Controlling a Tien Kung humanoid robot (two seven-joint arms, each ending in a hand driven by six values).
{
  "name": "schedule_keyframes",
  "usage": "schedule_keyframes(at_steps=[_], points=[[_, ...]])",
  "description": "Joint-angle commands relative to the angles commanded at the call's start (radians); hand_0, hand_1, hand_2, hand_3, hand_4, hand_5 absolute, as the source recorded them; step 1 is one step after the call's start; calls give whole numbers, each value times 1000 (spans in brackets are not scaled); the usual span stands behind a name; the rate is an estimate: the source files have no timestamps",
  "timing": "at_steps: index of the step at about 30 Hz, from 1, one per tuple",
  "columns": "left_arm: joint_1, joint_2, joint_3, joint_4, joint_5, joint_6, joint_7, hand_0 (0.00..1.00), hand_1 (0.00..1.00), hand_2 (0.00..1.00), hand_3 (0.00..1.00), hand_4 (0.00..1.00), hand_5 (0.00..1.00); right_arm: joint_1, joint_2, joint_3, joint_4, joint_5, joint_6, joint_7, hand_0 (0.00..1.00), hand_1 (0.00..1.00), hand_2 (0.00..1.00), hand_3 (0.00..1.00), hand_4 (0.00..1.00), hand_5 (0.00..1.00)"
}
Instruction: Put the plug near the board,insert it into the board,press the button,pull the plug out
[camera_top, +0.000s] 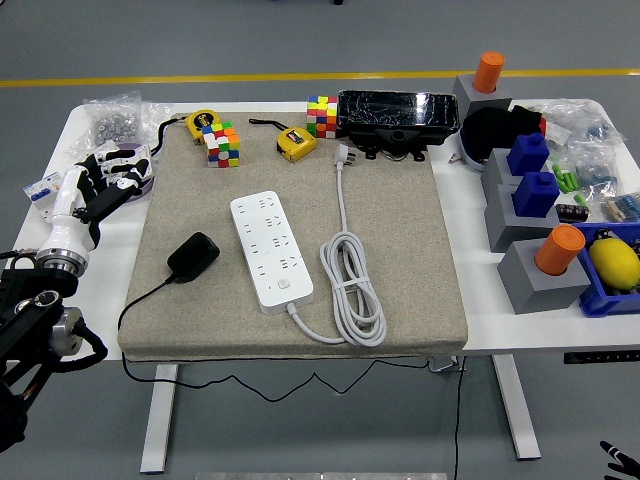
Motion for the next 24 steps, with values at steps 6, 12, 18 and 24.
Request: schedule_keyframes(at_steps=[6,12,18,24], points=[[-7,6,2,1,9,-12,15,393,418,498,547,762,234,8,-3,0,4,-4,-4,1,560,637,611,600,964,494],[-8,6,-4,3,16,-18,21,394,418,499,548,762,234,12,-10,-4,4,-4,-5,0,560,637,611,600,964,494],[-6,9,-15,18,18,-21,26,395,418,498,548,760,235,11,-2,-13,3,-1,-3,1,561,637,613,600,964,494],[-6,9,-23,22,21,-22,28,394,421,499,548,759,237,15,-2,-18,0,1,-3,1,560,636,613,600,964,494]])
